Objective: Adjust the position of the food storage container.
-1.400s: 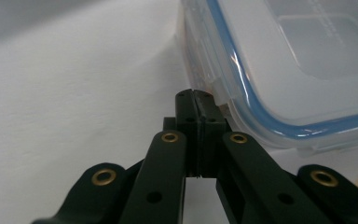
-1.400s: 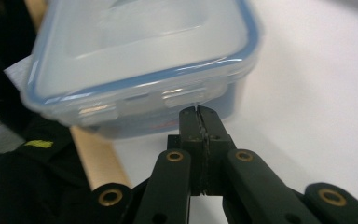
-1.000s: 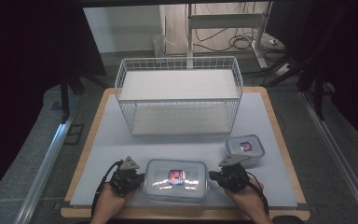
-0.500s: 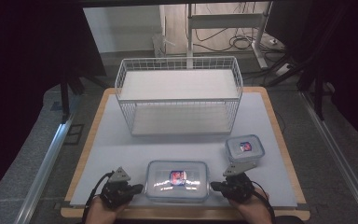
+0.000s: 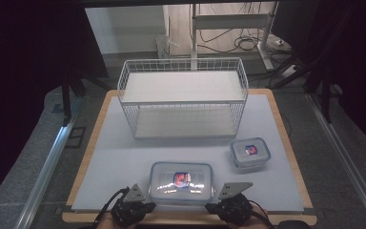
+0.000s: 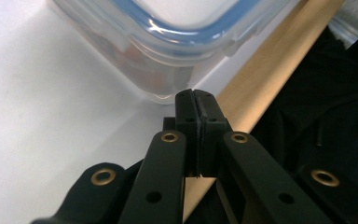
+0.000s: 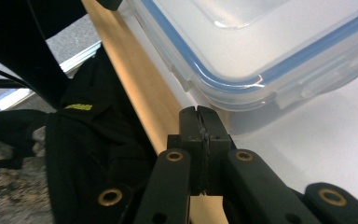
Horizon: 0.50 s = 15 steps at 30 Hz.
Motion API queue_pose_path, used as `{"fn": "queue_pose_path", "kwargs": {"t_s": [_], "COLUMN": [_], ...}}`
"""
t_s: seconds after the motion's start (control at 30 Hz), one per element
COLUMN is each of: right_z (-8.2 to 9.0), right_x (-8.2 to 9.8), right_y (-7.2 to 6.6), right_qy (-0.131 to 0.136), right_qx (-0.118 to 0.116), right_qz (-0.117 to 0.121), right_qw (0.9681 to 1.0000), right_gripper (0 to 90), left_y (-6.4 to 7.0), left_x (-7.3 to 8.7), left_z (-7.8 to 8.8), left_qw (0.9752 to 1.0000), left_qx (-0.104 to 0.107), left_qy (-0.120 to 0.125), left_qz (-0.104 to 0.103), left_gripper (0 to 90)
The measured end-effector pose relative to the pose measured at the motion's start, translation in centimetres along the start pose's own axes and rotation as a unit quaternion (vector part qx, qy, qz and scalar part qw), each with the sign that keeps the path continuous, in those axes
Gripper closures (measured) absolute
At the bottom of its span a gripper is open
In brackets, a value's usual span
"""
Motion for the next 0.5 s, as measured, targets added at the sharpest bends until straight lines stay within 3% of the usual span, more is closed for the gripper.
{"fn": "queue_pose_path", "kwargs": {"t_s": [0.2,0.4,0.5], "right_z": [-0.6,-1.4,-1.2], "right_x": [-0.6,-1.2,-1.3], "right_y": [1.1,3.2,4.0], "right_qy": [-0.001,-0.002,0.0], "right_qx": [0.013,0.04,0.046], "right_qz": [-0.002,-0.013,-0.018], "right_qw": [0.9999,0.9991,0.9988], "right_gripper": [89.3,89.3,89.3], "left_y": [-1.0,-2.6,-2.5], "left_x": [-1.4,-2.9,-2.8], "left_z": [-0.8,-1.3,-0.9], "left_qw": [1.0,0.9999,0.9997], "left_qx": [0.001,-0.007,-0.016], "left_qy": [0.003,0.007,0.008], "left_qz": [-0.009,-0.012,-0.016], "left_gripper": [89.5,89.4,87.2]}}
Point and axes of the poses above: each handheld gripper's, and its own axes: z roughly backward along the jaws, x roughly out of its underside, y roughly to its right, the point moved 2 cm from there along -z, roughly forward along the jaws, and after that the axes turned 14 degrees about x, right-handed, at the moved point
